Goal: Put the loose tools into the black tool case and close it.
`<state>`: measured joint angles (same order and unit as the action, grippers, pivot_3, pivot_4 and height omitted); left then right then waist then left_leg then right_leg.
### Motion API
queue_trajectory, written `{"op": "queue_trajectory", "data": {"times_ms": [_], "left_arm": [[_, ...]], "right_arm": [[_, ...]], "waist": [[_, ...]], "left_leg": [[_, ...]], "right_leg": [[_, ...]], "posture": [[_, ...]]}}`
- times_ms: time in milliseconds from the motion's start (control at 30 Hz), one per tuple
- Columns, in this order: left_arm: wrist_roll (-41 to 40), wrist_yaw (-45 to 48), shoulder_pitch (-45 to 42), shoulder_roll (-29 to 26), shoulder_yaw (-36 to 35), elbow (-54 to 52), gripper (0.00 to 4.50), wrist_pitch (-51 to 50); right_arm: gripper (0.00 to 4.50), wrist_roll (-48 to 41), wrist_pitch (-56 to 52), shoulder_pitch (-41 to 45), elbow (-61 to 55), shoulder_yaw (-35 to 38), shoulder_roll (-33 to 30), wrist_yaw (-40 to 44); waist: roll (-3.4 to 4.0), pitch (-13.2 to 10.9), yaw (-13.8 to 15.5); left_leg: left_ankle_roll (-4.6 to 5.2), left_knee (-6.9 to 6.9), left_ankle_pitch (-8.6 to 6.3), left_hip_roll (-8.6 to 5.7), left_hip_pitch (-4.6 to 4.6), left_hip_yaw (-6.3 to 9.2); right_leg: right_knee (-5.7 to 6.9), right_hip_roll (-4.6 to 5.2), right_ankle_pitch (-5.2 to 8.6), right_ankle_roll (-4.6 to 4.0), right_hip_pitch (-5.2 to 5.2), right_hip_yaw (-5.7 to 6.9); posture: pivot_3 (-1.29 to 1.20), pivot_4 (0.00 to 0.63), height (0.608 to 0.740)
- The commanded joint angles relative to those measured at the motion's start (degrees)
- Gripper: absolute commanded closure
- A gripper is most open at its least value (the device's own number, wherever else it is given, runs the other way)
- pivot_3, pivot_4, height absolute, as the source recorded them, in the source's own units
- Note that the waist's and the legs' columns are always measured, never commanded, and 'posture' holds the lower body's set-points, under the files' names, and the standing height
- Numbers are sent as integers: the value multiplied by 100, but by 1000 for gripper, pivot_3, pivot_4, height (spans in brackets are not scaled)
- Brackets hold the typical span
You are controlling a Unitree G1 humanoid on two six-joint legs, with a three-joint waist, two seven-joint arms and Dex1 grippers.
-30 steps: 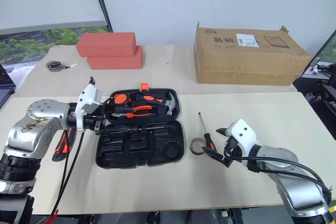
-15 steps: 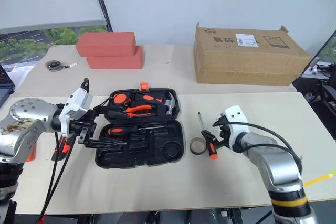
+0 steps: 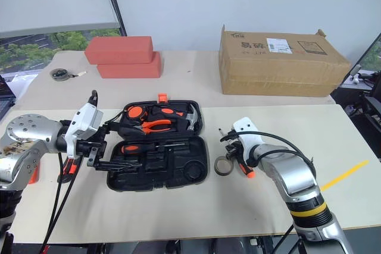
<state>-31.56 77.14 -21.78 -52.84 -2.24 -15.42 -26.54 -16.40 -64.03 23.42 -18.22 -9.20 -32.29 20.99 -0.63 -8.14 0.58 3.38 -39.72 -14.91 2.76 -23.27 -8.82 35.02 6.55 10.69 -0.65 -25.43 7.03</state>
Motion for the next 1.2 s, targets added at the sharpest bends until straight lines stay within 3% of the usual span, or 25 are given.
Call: {"op": "queue_trajectory", "data": {"times_ms": [33,300,400,600,833,1033,1200], "left_arm": [[-10,-111,-10,1,-74,-197,0,64],[-41,-323,68,4,-170,-192,0,28],[-89,-464,300,-115,-426,-215,0,-72],[-385,-713,906,-322,-1104,-568,0,-477],[-577,-807,1549,-555,-1983,-833,0,-694],[-402,-613,2683,-699,-3061,-1110,0,-652],[-519,-637,3128,-639,-3406,-1232,0,-723]], "right_arm": [[4473,156,-59,93,62,-6,-82,-5],[4473,254,407,346,133,122,-291,179],[4473,409,1251,723,112,-209,-637,803],[4473,481,2184,1474,232,-669,-729,1868],[4473,541,3396,2079,524,-1432,-411,3333],[4473,769,3678,2485,1040,-1894,397,3572],[4473,1058,4077,2611,1600,-2095,791,3729]], "waist": [[0,0,0],[0,0,1],[10,-7,-15],[7,-8,-116],[7,-9,-133],[1,-10,-154],[1,-9,-111]], "left_leg": [[11,0,-6,0,0,1],[4,-1,-2,0,1,9],[-11,0,7,-2,-5,5],[-2,39,48,8,-8,4],[-19,66,61,9,-8,-5],[-23,66,62,10,-5,-21],[-79,66,46,11,-3,-22]], "right_leg": [[2,0,0,-1,0,-1],[1,-3,-1,2,6,0],[1,-2,-1,2,-6,-4],[2,-22,4,-6,-30,-7],[6,-27,6,-11,-52,-9],[10,-20,6,-12,-60,-13],[23,-18,7,-18,-65,-10]], "posture": [[0,150,712],[0,150,712],[0,150,712],[0,150,712],[0,150,712],[0,150,712],[0,150,712]]}}
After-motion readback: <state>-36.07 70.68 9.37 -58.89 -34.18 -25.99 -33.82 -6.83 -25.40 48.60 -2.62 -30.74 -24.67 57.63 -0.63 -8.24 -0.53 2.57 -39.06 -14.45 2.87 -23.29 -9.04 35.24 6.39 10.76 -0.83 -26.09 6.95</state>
